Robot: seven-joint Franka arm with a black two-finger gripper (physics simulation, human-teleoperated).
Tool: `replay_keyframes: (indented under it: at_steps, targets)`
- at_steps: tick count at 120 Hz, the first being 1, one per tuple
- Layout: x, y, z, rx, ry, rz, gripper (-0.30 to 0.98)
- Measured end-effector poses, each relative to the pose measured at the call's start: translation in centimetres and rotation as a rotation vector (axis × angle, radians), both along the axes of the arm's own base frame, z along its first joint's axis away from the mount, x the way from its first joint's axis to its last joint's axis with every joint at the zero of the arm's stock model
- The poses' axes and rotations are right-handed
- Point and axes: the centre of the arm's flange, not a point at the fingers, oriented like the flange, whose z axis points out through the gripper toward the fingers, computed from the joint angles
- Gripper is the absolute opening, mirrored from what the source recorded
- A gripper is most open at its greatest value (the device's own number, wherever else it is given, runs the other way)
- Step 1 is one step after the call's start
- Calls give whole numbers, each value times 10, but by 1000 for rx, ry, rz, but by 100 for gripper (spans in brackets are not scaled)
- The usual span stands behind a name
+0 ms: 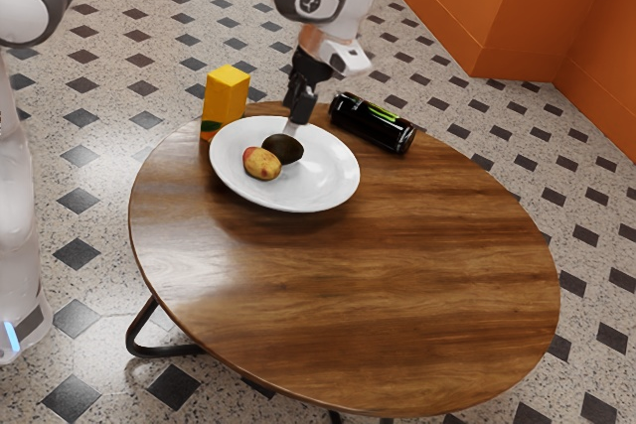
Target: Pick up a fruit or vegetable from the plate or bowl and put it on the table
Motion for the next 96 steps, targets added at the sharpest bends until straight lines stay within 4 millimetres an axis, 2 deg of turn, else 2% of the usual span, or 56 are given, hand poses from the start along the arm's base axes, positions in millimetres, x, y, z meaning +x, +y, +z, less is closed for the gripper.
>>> replay_keyframes:
  at_steps: [47, 96]
  targets:
    - [-10, 1, -43, -14, 39, -9, 69]
    - [-17, 1, -65, -25, 80, -18, 69]
